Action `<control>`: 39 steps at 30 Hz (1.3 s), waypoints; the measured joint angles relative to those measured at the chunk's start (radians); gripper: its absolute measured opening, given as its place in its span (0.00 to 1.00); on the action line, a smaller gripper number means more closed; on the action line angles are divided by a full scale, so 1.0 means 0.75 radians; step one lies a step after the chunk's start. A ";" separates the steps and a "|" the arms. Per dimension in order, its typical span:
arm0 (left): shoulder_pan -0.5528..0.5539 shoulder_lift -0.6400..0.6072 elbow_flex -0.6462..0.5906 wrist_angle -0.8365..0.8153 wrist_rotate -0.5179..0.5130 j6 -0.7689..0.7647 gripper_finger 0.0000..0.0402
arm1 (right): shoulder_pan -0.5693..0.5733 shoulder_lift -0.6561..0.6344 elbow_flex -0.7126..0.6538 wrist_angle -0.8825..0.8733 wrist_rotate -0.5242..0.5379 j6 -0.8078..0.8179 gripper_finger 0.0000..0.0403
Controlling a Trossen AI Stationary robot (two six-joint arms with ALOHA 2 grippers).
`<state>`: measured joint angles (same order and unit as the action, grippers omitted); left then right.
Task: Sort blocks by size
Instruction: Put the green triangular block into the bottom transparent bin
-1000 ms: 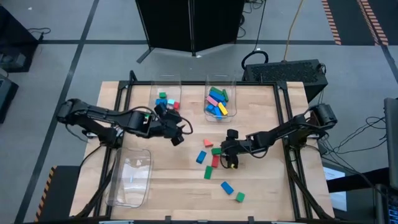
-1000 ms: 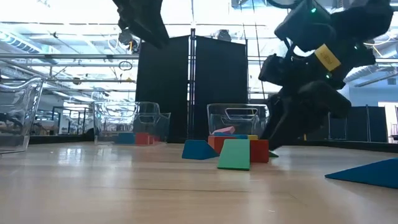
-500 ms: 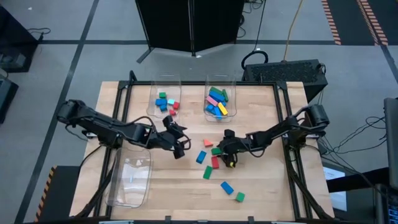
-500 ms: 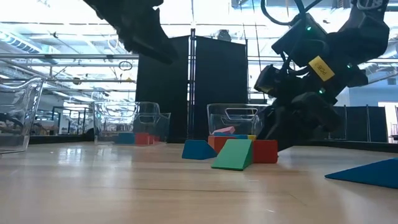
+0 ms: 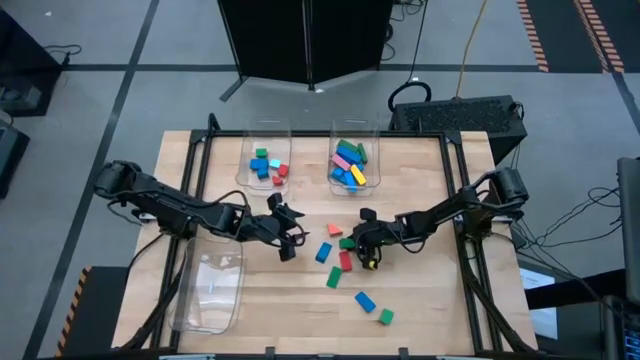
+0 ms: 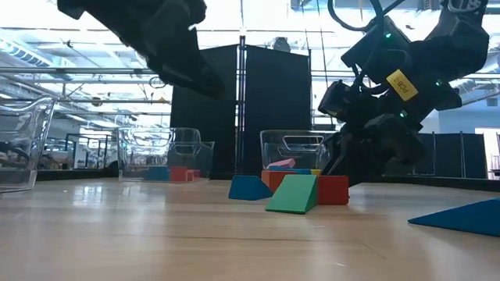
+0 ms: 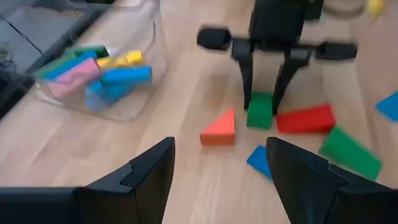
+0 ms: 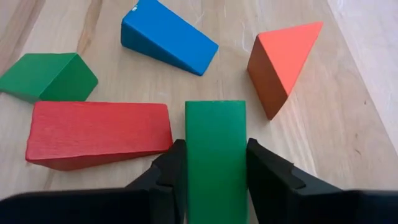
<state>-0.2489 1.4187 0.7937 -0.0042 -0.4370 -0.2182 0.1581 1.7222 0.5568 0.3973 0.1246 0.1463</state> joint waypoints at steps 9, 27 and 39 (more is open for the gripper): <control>-0.082 0.221 -0.001 0.298 0.029 0.518 0.63 | 0.032 -0.111 -0.004 0.072 -0.050 0.035 0.31; -0.150 0.422 0.119 0.586 0.054 1.184 0.63 | 0.049 -0.132 -0.002 0.445 -0.423 0.153 0.30; -0.149 0.456 0.150 0.652 0.152 1.183 0.79 | 0.042 -0.133 0.002 0.515 -0.407 0.200 0.30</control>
<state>-0.3603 1.7603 0.9062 0.4845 -0.3230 0.6690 0.1898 1.6226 0.5579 0.7834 -0.1805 0.2966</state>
